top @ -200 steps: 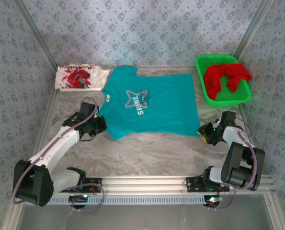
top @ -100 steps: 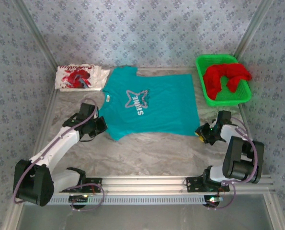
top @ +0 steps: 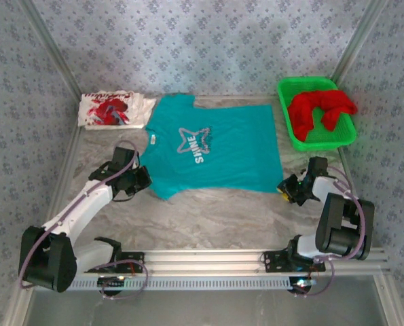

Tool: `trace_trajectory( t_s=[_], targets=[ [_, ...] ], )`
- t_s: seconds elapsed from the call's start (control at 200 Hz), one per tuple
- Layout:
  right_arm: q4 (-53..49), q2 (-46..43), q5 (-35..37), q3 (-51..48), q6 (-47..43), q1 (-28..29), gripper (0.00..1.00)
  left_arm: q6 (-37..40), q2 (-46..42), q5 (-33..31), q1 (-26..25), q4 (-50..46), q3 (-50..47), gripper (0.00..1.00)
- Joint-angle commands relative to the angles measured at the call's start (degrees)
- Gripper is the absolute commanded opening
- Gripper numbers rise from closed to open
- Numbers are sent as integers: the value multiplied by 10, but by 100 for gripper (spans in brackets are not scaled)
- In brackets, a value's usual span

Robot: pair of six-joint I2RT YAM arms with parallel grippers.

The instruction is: Fold and stack the t-shirts

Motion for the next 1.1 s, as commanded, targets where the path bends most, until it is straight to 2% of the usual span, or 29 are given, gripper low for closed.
trace_trajectory(
  t_s=[0.0,0.18,0.32,0.4,0.585,0.844,0.994,1.094],
  targets=[
    [16,4,39,15,-3,-1,30,7,-5,7,4,2,-2,0],
    [18,12,41,19,-5,1,25,4,-8,4,4,7,-8,0],
    [18,14,45,25,-8,4,17,5,-7,3,5,6,-8,0],
    [19,14,49,28,-8,6,8,6,-8,4,6,7,-9,0],
    [22,16,52,33,-8,12,1,6,-12,3,7,7,-11,0],
    [6,-8,45,37,-8,15,0,7,-32,-7,13,-3,-12,0],
    [-28,-28,6,43,-19,17,0,15,-51,-4,14,-21,-14,0],
    [-60,-54,12,43,-24,28,0,18,-68,-1,15,-41,-20,0]
  ],
)
